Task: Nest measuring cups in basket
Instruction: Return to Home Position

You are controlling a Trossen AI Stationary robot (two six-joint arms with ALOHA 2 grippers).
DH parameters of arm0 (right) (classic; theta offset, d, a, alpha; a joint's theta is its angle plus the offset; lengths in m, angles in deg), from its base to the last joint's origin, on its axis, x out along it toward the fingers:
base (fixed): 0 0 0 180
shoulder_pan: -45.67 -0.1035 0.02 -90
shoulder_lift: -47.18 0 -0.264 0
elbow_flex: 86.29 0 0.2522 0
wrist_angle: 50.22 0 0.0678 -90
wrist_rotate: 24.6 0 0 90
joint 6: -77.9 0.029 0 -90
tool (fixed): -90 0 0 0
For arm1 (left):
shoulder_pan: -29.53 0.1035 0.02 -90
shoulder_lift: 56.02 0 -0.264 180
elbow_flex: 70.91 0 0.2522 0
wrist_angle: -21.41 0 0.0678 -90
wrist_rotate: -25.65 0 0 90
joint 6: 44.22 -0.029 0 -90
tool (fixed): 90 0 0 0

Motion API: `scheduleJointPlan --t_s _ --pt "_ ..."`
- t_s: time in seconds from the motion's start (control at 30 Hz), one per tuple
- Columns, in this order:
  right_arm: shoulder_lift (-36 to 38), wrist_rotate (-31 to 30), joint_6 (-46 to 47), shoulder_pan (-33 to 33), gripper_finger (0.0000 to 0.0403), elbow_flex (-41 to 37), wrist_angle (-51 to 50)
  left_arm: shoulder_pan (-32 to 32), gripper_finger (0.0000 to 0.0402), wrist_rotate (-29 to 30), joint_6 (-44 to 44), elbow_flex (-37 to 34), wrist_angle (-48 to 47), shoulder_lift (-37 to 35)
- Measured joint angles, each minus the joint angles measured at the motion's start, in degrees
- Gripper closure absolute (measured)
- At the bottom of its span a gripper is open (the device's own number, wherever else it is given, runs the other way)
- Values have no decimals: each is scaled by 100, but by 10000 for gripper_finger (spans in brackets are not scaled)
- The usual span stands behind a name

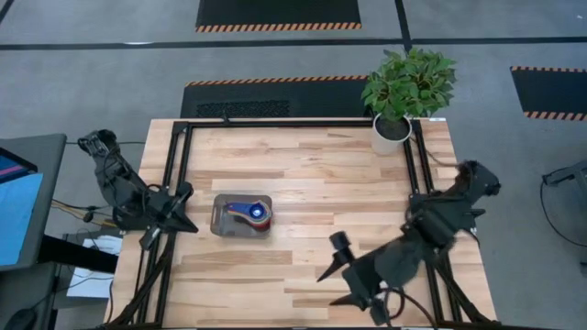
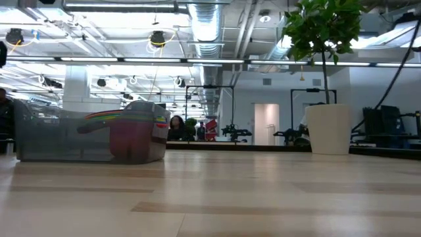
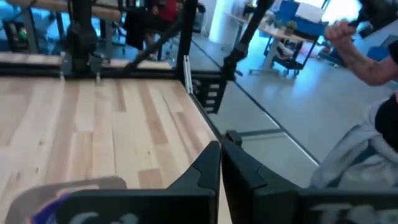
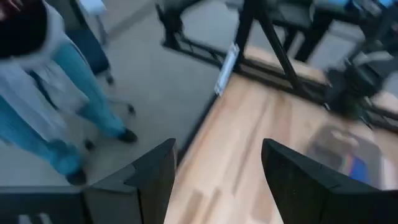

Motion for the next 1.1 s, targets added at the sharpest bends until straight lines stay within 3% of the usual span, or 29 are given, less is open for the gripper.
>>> scheduleJointPlan --t_s 0.1,0.17,0.3,0.43,0.6,0.8,0.97,1.1 --pt "522 696 -347 206 145 -1472 1660 0 401 28 -125 0 98 36" --pt "894 845 -260 252 145 -2544 2563 0 401 77 -178 0 158 117" --pt "1847 328 446 214 145 -4379 3820 83 401 221 -314 -2 125 137" --pt "3073 243 36 214 145 -5951 5044 347 401 396 -364 -85 88 92" --pt "4647 337 -61 297 145 -7690 6343 842 401 -97 -555 -887 975 -196" --pt "5536 567 -259 615 145 -8973 7259 1727 401 -1161 -534 -1723 1930 -768" --pt "5807 811 -312 1098 145 -9753 7800 2623 401 -1538 -566 -2066 2245 -960" --pt "5956 1246 -130 1447 145 -10230 8439 3388 401 -2458 -323 -2393 2614 -906"
